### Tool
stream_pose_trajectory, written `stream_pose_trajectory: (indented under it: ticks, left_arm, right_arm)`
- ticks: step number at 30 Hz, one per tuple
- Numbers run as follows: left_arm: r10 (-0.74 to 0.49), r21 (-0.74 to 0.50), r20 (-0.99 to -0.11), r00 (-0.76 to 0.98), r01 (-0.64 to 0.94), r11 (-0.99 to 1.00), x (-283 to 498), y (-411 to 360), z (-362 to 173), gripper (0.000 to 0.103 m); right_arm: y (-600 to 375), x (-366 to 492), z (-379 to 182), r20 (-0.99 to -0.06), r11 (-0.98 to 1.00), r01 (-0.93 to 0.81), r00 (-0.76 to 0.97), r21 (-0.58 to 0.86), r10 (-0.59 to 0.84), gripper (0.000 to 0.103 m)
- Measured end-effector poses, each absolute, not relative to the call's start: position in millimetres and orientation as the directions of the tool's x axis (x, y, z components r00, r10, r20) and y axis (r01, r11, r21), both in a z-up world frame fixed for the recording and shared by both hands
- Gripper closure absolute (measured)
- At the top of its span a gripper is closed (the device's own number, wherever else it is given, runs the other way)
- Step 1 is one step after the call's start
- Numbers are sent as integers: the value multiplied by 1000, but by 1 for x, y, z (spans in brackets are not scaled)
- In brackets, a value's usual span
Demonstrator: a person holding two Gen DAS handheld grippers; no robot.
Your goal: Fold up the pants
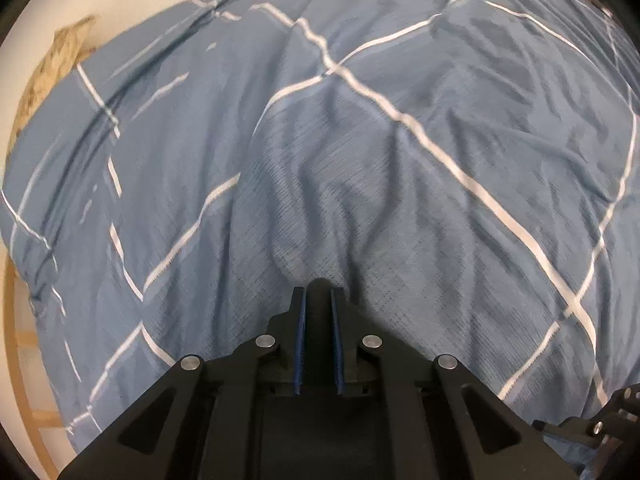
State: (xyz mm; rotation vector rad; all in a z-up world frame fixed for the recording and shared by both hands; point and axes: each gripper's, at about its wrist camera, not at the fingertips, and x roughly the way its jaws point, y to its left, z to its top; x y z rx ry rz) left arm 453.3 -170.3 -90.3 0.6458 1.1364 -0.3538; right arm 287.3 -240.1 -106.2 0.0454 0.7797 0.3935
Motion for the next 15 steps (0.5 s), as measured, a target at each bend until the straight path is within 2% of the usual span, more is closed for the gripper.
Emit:
stream_pose_trajectory:
  ticks: [5, 9, 10, 11, 13, 15]
  left_arm:
    - [38, 289, -916, 400, 591, 753, 438, -182, -88, 91]
    - [36, 290, -915, 402, 592, 752, 437, -179, -94, 91]
    - [40, 295, -912, 407, 588, 753, 438, -178, -95, 91]
    - [57, 322, -902, 428, 580, 749, 440, -178, -95, 91]
    - [59, 330, -897, 438, 576, 748, 441, -176, -97, 91]
    - [33, 310, -897, 441, 575, 757, 439, -174, -95, 87]
  right_arm:
    - [-247, 271, -114, -694, 937, -248, 630, 245, 348, 95]
    - [-244, 264, -117, -722, 952, -211, 621, 222, 306, 96]
    - [-245, 264, -119, -732, 952, -203, 609, 228, 306, 97]
    - [-246, 264, -121, -742, 953, -196, 599, 230, 302, 102]
    - [-248, 264, -129, -765, 955, -173, 571, 242, 298, 102]
    - [-256, 262, -133, -762, 954, -155, 576, 255, 297, 102]
